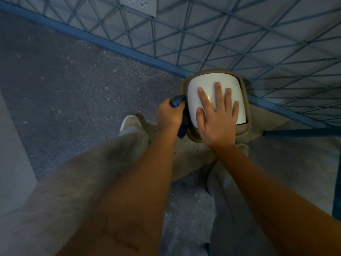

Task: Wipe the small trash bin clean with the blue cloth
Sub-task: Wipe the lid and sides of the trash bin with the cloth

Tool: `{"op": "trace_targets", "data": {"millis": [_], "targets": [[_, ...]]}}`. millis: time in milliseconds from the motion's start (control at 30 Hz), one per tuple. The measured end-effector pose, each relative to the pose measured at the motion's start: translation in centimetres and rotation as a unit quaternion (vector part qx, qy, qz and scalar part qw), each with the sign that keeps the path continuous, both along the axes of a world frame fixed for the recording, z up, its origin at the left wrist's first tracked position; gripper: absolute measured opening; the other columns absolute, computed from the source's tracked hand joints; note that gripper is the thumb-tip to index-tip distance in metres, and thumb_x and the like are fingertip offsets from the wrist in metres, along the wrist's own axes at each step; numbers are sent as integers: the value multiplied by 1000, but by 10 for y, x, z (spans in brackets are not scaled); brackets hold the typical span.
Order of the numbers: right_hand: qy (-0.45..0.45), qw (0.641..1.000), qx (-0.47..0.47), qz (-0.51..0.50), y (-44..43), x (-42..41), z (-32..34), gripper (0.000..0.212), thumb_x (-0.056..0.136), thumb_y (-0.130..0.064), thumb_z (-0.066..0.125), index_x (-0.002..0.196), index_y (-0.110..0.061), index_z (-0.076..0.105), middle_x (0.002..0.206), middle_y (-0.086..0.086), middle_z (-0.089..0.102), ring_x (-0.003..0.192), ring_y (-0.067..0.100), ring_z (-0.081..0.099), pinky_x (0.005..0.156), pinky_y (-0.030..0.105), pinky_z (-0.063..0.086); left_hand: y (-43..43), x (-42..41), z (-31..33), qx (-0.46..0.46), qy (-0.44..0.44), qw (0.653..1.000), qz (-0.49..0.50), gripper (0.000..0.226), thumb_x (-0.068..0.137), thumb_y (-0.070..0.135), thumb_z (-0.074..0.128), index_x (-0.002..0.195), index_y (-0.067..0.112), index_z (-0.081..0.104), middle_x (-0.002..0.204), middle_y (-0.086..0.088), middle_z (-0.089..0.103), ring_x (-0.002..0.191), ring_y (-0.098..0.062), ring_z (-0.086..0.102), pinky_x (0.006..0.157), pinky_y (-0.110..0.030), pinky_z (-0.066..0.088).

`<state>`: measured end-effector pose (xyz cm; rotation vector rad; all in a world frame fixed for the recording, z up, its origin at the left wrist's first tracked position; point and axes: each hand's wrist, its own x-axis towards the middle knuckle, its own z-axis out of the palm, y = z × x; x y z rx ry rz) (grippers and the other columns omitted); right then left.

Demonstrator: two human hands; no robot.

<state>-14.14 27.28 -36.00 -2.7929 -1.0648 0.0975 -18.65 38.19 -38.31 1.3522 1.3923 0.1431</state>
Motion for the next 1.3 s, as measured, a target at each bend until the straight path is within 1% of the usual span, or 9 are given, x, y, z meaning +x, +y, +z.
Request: {"op": "trace_targets", "data": {"millis": [167, 400, 533, 633, 767, 833, 900, 1000, 1300], "targets": [[-14, 1000, 7, 6, -2, 0, -2, 51, 93, -38, 33, 143, -32, 31, 154, 11, 26, 142, 40, 21, 110, 60, 20, 22, 17, -3, 40, 12, 998, -42, 27, 81, 28, 64, 95, 5, 62, 103, -18, 65, 97, -33, 60, 84, -43, 52], [0, 1000, -4, -3, 0, 0, 0, 52, 93, -39, 32, 144, -34, 26, 156, 8, 21, 143, 38, 17, 112, 59, 16, -32, -16, -5, -27, 36, 999, 9, 25, 85, 28, 60, 103, 11, 60, 107, -11, 64, 98, -24, 58, 83, -33, 45], [11, 1000, -9, -5, 0, -1, 2, 52, 94, -38, 33, 145, -35, 22, 157, 7, 17, 144, 37, 13, 114, 59, 14, -80, -44, -8, -67, 33, 995, 68, 21, 80, 26, 64, 94, 10, 62, 97, -12, 67, 92, -27, 62, 78, -33, 47], [7, 1000, -7, -6, 0, -1, 2, 52, 94, -39, 32, 145, -35, 24, 157, 7, 18, 144, 37, 14, 113, 59, 15, -114, -49, -7, -115, 2, 992, 46, 7, 81, 20, 62, 83, 17, 56, 83, -6, 63, 80, -23, 59, 81, -36, 50], [8, 1000, -12, -3, -1, -3, 2, 51, 94, -40, 31, 144, -34, 25, 157, 8, 18, 144, 37, 14, 113, 58, 15, -138, -36, 4, -163, 0, 978, 129, 25, 82, 9, 59, 68, 23, 45, 70, 6, 50, 66, -7, 49, 72, -26, 39], [6, 1000, -9, -2, -1, -3, 2, 51, 94, -40, 32, 144, -34, 25, 157, 8, 18, 144, 37, 13, 113, 58, 14, -138, -32, 4, -156, -11, 972, 174, 8, 82, 12, 61, 81, 16, 54, 78, 4, 54, 74, -10, 51, 74, -23, 36], [6, 1000, -5, -3, 0, -1, 2, 51, 94, -39, 33, 144, -35, 26, 157, 8, 19, 144, 37, 14, 113, 58, 15, -131, -34, 3, -126, -8, 973, 191, 17, 80, 16, 65, 95, 10, 59, 87, -1, 59, 81, -13, 54, 74, -24, 39], [5, 1000, -4, -4, 0, 0, 1, 51, 93, -39, 33, 144, -35, 26, 157, 8, 20, 144, 37, 15, 113, 58, 16, -123, -38, -6, -64, 6, 982, 178, 19, 74, 18, 68, 89, 9, 61, 91, -11, 67, 83, -24, 62, 75, -34, 50], [-3, 1000, 5, 1, -1, 0, 0, 51, 93, -38, 35, 143, -33, 30, 155, 9, 23, 143, 38, 19, 112, 59, 18, -111, -32, 1, -64, 18, 981, 184, 17, 71, 18, 68, 78, 18, 53, 80, -3, 59, 77, -21, 57, 66, -25, 40]]}}
